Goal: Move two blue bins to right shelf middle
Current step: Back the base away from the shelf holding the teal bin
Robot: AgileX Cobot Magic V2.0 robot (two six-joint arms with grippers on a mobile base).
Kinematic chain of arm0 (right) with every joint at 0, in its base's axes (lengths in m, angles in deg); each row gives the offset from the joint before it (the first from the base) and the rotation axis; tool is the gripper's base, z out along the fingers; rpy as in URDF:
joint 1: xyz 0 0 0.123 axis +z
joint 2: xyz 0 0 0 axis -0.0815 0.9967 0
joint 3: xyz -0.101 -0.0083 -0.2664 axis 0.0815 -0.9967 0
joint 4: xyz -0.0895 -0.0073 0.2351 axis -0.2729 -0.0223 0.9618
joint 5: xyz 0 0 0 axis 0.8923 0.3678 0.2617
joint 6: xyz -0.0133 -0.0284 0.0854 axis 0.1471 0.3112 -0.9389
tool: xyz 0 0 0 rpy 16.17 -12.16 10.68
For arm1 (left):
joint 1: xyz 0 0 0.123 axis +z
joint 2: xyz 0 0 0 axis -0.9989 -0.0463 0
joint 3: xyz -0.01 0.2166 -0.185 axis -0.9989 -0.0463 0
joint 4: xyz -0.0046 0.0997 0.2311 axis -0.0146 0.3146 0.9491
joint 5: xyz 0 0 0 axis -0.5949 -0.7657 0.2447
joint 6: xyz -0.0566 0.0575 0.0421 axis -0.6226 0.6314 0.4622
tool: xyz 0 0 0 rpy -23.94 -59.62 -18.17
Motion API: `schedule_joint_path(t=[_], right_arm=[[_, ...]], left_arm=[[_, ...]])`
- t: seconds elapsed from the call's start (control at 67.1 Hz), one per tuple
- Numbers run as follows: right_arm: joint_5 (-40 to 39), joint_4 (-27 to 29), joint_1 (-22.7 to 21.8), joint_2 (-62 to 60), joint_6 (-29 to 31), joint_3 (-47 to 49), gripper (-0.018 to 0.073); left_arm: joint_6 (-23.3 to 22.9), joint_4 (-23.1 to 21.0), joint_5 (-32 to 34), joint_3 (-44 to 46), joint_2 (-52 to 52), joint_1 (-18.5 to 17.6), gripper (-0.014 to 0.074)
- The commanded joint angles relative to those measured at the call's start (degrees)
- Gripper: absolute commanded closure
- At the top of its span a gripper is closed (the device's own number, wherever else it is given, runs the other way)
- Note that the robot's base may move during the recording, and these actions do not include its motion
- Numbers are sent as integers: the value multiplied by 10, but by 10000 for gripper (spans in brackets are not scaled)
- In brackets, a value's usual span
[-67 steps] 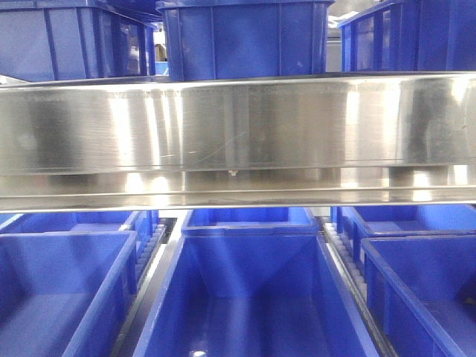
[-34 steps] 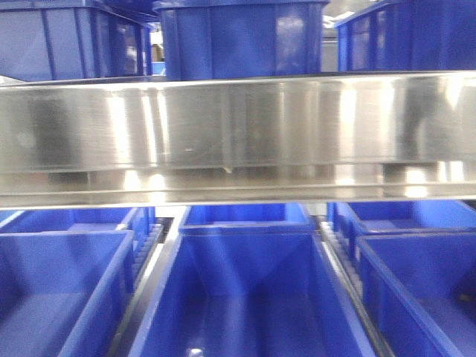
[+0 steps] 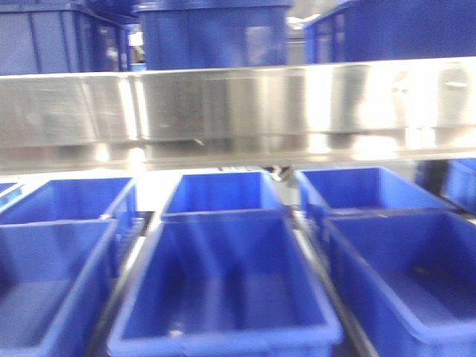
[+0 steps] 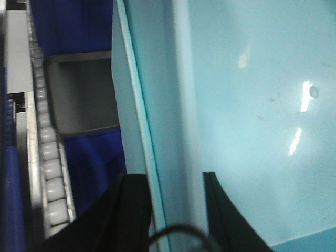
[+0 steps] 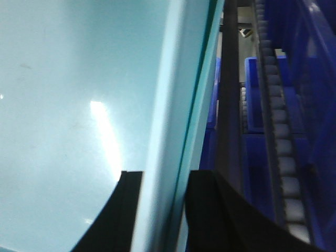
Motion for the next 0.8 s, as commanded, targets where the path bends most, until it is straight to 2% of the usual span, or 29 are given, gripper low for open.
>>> schedule_joint_path(t=[0.0,0.79], right_arm=[[-41,-7,-2,-4,-1,6,713],[-41,-7,-2,-4,-1,6,713]], left_arm=[[9,-29,55,10,11,-2,707],[9,-29,55,10,11,-2,707]])
